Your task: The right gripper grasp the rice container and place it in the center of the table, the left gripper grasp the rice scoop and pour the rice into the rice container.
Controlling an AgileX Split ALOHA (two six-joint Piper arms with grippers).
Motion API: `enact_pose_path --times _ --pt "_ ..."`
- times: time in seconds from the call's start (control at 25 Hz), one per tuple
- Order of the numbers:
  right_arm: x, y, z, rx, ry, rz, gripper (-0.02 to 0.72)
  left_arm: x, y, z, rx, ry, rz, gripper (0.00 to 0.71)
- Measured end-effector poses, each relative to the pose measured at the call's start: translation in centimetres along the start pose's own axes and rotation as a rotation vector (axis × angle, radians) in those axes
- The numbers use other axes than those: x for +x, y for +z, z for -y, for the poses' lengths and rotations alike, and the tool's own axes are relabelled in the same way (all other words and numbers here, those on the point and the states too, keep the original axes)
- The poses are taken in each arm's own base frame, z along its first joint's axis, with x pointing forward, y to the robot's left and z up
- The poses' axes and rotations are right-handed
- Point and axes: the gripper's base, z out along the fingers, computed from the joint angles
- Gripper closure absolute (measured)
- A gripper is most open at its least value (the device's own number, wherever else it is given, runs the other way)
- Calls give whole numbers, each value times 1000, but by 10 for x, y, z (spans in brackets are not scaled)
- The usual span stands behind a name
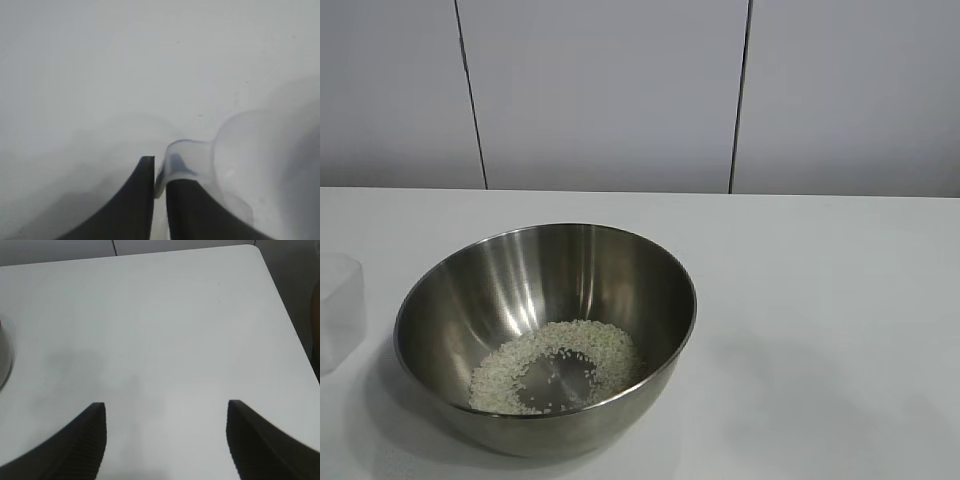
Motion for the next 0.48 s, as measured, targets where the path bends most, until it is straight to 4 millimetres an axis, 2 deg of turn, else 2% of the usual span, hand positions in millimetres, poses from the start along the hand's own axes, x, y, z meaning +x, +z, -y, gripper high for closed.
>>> enact_pose_path --times 0.32,0.48 --pt "0 0 0 0 0 0 231 15 -17 3 -2 -15 -72 422" --pt "0 0 0 0 0 0 231 14 -26 4 -9 -12 -73 422"
